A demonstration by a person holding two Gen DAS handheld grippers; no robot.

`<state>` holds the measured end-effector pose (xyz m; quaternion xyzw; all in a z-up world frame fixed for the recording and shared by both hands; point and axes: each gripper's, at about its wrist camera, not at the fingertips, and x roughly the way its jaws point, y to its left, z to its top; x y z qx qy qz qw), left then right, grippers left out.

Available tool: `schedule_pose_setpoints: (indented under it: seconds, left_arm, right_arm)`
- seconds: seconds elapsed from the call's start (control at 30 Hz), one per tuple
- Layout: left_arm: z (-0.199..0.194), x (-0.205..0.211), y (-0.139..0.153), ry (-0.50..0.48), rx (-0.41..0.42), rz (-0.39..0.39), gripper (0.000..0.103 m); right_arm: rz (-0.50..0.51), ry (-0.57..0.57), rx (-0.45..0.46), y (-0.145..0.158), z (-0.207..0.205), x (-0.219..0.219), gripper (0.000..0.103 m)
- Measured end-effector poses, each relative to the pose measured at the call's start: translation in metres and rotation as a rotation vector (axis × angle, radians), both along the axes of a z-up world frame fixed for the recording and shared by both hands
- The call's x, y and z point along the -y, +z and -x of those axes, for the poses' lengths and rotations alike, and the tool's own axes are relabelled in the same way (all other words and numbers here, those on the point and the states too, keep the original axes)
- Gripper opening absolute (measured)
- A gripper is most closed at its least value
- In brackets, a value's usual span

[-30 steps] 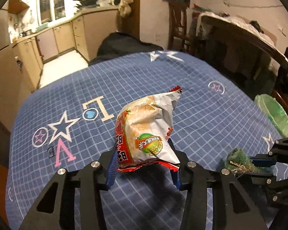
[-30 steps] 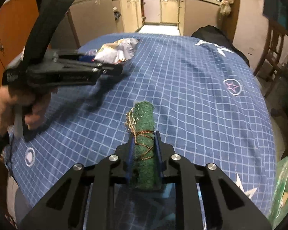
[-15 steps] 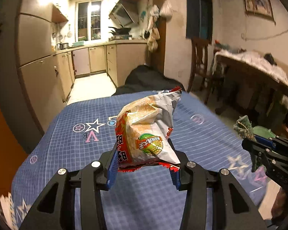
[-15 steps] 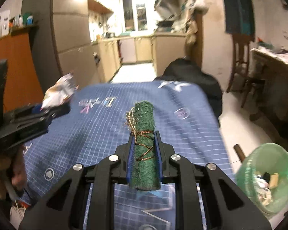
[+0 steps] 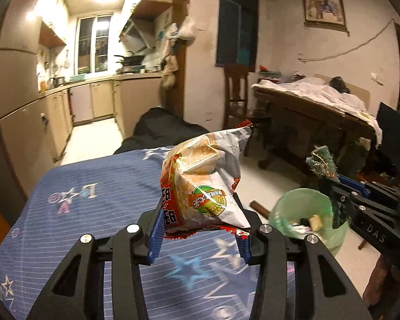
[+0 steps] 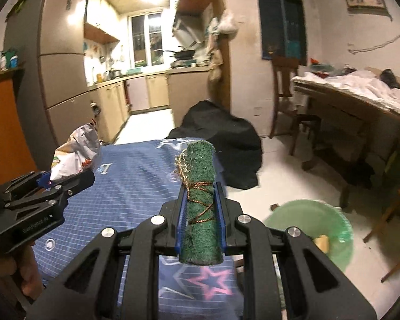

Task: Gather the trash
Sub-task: 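Carry the snack bag and green brush over the bin and release both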

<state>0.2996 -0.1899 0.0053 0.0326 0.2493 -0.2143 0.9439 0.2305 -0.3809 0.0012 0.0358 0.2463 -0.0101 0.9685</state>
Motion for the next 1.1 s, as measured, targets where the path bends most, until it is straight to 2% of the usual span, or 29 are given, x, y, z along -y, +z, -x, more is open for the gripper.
schedule_pose_setpoints:
  seconds: [0.3, 0.47, 0.67, 0.93, 1.1]
  left_arm:
    - [0.009, 0.122, 0.008, -0.124, -0.025, -0.007, 0.046]
    - [-0.001, 0.185, -0.004, -0.183, -0.06, -0.039, 0.046]
    - [-0.028, 0.253, -0.029, -0.239, -0.14, -0.085, 0.046]
    - [-0.072, 0.301, -0.059, -0.275, -0.246, -0.162, 0.046]
    - [-0.092, 0.305, -0.084, -0.291, -0.317, -0.206, 0.046]
  right_arm:
    - [0.004, -0.13, -0.031, 0.0, 0.014, 0.077, 0.018]
    - [-0.001, -0.186, -0.08, -0.007, 0.01, 0.117, 0.018]
    - [-0.027, -0.214, -0.2, -0.025, -0.003, 0.167, 0.018]
    - [-0.111, -0.192, -0.378, -0.063, -0.031, 0.206, 0.018]
    - [-0.14, -0.195, -0.445, -0.084, -0.041, 0.215, 0.018]
